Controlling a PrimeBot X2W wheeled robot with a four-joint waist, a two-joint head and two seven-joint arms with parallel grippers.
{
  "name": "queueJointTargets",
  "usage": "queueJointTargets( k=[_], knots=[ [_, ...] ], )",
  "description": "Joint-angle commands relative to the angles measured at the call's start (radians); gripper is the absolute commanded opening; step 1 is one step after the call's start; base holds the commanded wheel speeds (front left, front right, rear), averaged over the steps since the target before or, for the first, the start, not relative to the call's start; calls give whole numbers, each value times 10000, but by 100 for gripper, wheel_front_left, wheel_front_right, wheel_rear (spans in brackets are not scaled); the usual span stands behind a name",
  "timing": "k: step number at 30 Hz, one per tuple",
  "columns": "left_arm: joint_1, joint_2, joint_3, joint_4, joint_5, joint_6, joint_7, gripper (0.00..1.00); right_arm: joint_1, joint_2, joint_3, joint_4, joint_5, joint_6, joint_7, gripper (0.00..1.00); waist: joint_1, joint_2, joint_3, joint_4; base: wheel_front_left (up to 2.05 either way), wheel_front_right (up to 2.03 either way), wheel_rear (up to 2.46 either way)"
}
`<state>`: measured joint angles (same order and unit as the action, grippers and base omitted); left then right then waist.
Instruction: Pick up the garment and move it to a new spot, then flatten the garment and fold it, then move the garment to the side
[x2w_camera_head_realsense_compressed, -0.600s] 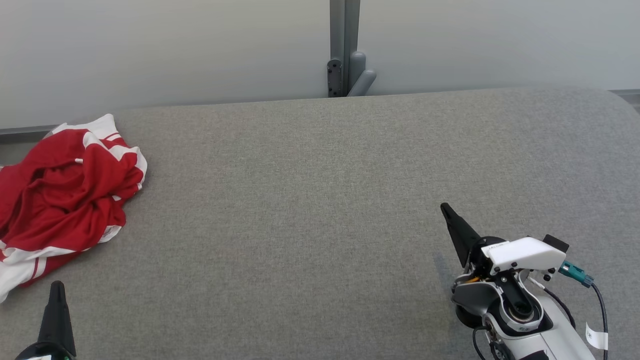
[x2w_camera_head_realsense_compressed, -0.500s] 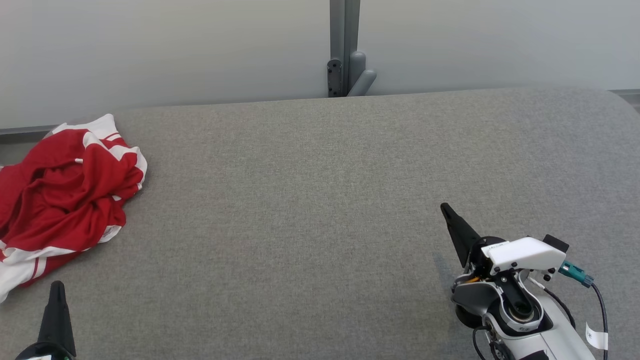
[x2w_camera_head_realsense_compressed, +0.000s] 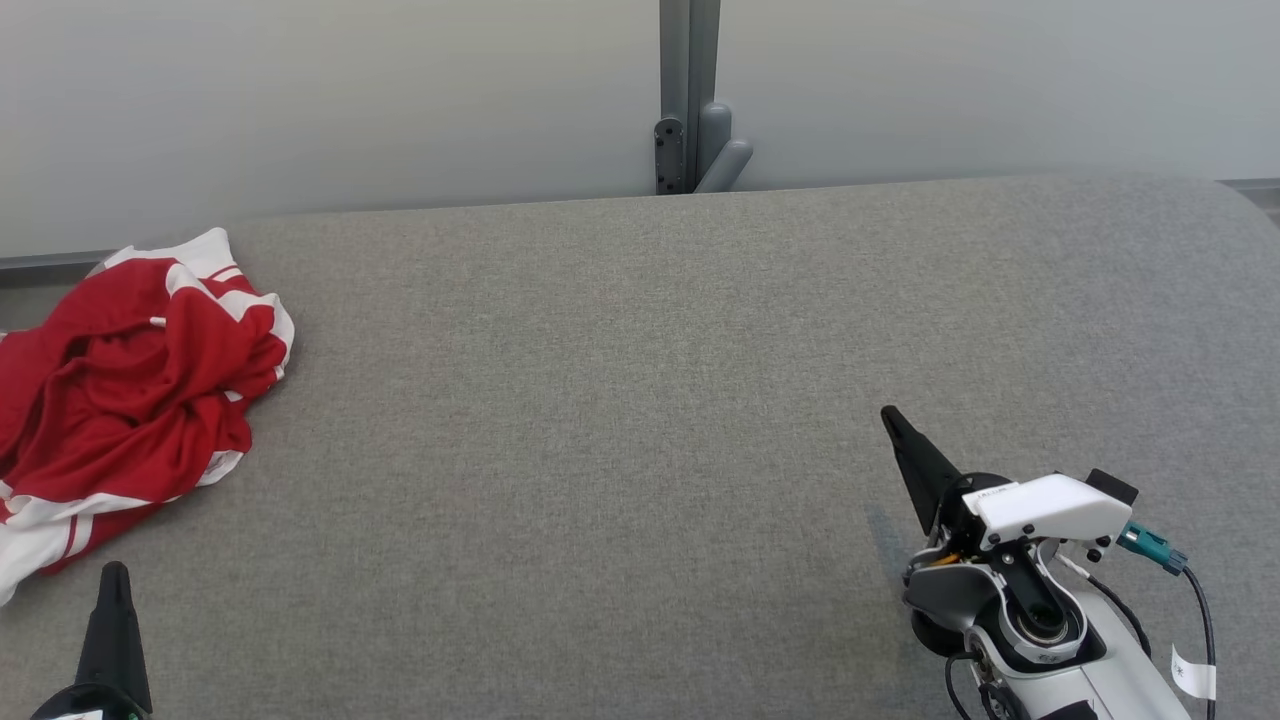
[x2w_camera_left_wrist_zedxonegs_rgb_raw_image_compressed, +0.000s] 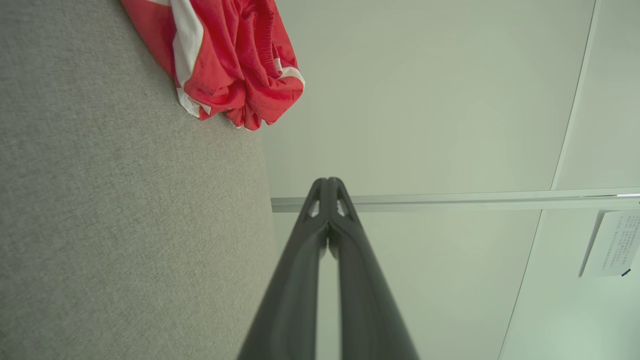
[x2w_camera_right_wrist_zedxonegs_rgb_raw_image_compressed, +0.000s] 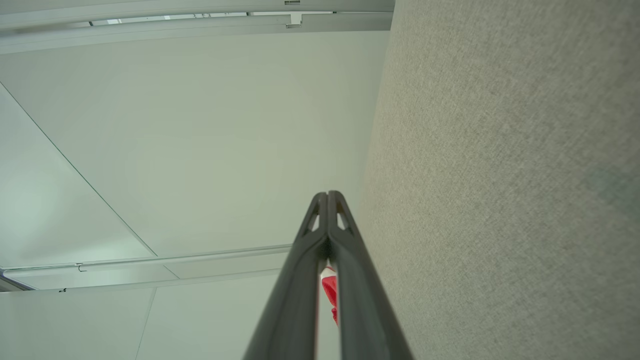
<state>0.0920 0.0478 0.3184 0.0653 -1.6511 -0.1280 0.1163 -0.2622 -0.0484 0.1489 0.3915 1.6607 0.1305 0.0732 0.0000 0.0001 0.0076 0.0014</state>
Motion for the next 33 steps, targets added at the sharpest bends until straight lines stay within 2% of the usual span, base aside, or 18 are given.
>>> queueJointTargets(
  k=[1, 33],
  knots=[
    [-109, 47, 11, -34, -28, -66, 24, 0, -95, -37, 9, 12, 62, 4, 2, 0, 0, -1, 0, 0, 0, 0, 0],
    [-109, 48, 11, -34, -28, -66, 24, 0, -95, -37, 9, 11, 62, 4, 2, 0, 0, -1, 0, 0, 0, 0, 0]
  ],
)
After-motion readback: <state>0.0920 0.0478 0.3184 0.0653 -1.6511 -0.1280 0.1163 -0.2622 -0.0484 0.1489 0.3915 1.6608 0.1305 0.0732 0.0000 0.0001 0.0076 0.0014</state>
